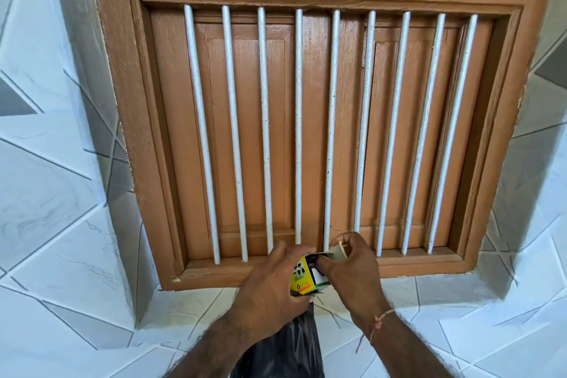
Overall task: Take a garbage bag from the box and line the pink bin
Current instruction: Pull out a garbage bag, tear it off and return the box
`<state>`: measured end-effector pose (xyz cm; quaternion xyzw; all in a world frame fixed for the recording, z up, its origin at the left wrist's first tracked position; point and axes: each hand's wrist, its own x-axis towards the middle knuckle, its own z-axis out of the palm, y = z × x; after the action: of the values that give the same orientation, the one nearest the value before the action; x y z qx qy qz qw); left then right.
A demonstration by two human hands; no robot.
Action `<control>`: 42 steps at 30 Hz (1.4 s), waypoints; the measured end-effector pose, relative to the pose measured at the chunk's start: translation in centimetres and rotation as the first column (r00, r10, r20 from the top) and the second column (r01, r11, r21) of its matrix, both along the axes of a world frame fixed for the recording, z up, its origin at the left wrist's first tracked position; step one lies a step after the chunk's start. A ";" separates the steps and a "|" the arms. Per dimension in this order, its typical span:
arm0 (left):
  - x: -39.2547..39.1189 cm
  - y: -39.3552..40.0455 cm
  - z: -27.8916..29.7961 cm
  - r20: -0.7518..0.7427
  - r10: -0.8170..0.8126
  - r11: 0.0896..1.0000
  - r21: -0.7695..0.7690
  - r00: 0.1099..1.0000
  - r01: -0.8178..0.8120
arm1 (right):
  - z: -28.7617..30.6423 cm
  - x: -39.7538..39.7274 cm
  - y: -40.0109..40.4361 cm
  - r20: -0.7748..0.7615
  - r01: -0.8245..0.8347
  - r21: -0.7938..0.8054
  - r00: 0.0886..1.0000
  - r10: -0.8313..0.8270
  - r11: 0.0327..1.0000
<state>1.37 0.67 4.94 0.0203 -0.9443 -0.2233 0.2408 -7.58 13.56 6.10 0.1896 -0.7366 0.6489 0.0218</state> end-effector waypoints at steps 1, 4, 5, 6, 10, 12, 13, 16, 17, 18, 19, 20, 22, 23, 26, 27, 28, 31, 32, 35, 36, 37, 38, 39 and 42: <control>0.0 0.1 0.0 -0.004 0.003 1.000 0.002 1.000 -0.003 | 0.1 -0.1 0.0 -0.006 -0.009 0.007 1.000 0.010 1.000; 0.1 -0.1 -0.1 -0.015 0.015 0.999 0.052 1.000 -0.015 | 0.3 -0.1 0.6 0.065 -0.101 -0.135 0.992 0.110 0.986; 0.1 -0.3 0.0 -0.023 0.023 0.998 0.067 0.999 -0.022 | 0.4 0.0 1.0 0.123 -0.146 -0.237 0.976 0.179 0.960; 0.1 -0.5 0.1 -0.028 0.035 0.997 0.072 0.999 -0.033 | 0.4 0.2 1.2 0.172 -0.178 -0.321 0.955 0.242 0.930; 0.1 -0.6 0.8 -0.012 0.060 0.997 0.058 0.998 -0.059 | -0.6 1.0 1.1 0.101 -0.170 -0.333 0.971 0.214 0.928; 0.0 -0.4 1.0 -0.014 0.063 0.997 0.053 0.998 -0.062 | -1.3 1.4 0.5 0.019 -0.113 -0.293 0.992 0.124 0.950; 0.0 -0.3 1.1 -0.017 0.066 0.997 0.051 0.998 -0.065 | -1.7 1.5 0.2 -0.012 -0.083 -0.276 0.996 0.083 0.958; -0.1 0.0 1.0 -0.024 0.086 0.996 0.042 0.996 -0.085 | -2.4 2.0 -0.3 -0.065 -0.049 -0.225 0.997 0.035 0.973; -0.2 0.0 1.0 -0.032 0.095 0.995 0.029 0.995 -0.094 | -2.6 2.2 -0.4 -0.077 -0.048 -0.214 0.997 0.032 0.976; -0.2 0.1 0.9 -0.046 0.099 0.995 0.017 0.994 -0.099 | -2.9 2.4 -0.5 -0.092 -0.042 -0.211 0.995 0.023 0.977; -0.2 0.2 0.9 -0.062 0.098 0.995 0.010 0.993 -0.097 | -3.3 2.4 -0.7 -0.110 -0.026 -0.210 0.994 0.003 0.977; -0.2 0.4 0.9 -0.074 0.095 0.995 0.007 0.993 -0.095 | -3.6 2.4 -0.9 -0.125 -0.006 -0.207 0.992 -0.021 0.978; -0.2 0.7 0.9 -0.086 0.094 0.996 -0.001 0.992 -0.094 | -3.8 2.3 -1.1 -0.132 0.037 -0.212 0.989 -0.067 0.977; -0.2 0.8 0.9 -0.088 0.098 0.995 -0.010 0.991 -0.099 | -3.7 2.4 -1.2 -0.131 0.056 -0.221 0.988 -0.087 0.974; -0.2 1.0 0.9 -0.084 0.117 0.992 -0.040 0.990 -0.121 | -3.2 2.7 -1.3 -0.149 0.076 -0.227 0.982 -0.112 0.971; -0.2 1.0 1.0 -0.083 0.121 0.991 -0.044 0.989 -0.125 | -3.2 2.7 -1.4 -0.161 0.075 -0.219 0.981 -0.112 0.973; -0.2 1.0 1.0 -0.084 0.123 0.991 -0.051 0.989 -0.127 | -3.2 2.7 -1.4 -0.171 0.076 -0.208 0.979 -0.112 0.975; -0.3 1.1 1.1 -0.087 0.127 0.988 -0.071 0.988 -0.133 | -3.7 2.6 -1.7 -0.218 0.082 -0.169 0.969 -0.118 0.982; -0.3 1.1 1.1 -0.085 0.128 0.988 -0.070 0.988 -0.134 | -4.0 2.5 -1.7 -0.246 0.088 -0.149 0.962 -0.123 0.985; -0.3 1.1 1.2 -0.088 0.122 0.990 -0.067 0.989 -0.128 | -4.5 2.4 -1.7 -0.306 0.085 -0.116 0.945 -0.117 0.990; -0.3 1.1 1.3 -0.086 0.120 0.989 -0.074 0.989 -0.126 | -4.5 2.3 -1.7 -0.306 0.075 -0.115 0.946 -0.107 0.990; -0.3 1.1 1.3 -0.083 0.119 0.989 -0.079 0.989 -0.126 | -4.5 2.3 -1.6 -0.289 0.060 -0.119 0.953 -0.092 0.991; -0.3 1.1 1.4 -0.080 0.120 0.989 -0.079 0.990 -0.126 | -4.3 2.2 -1.5 -0.252 0.040 -0.134 0.965 -0.073 0.990; -0.4 1.1 1.4 -0.077 0.121 0.989 -0.078 0.990 -0.127 | -4.2 2.1 -1.5 -0.198 0.020 -0.161 0.979 -0.052 0.987; -0.6 1.1 1.4 -0.044 0.132 0.985 -0.104 0.990 -0.136 | -4.1 1.7 -1.4 -0.041 0.013 -0.233 0.999 -0.023 0.972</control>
<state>0.76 1.79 6.31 0.0666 -0.9468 -0.1563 0.2733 -5.89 12.12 2.00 0.1930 -0.6564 0.7264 0.0656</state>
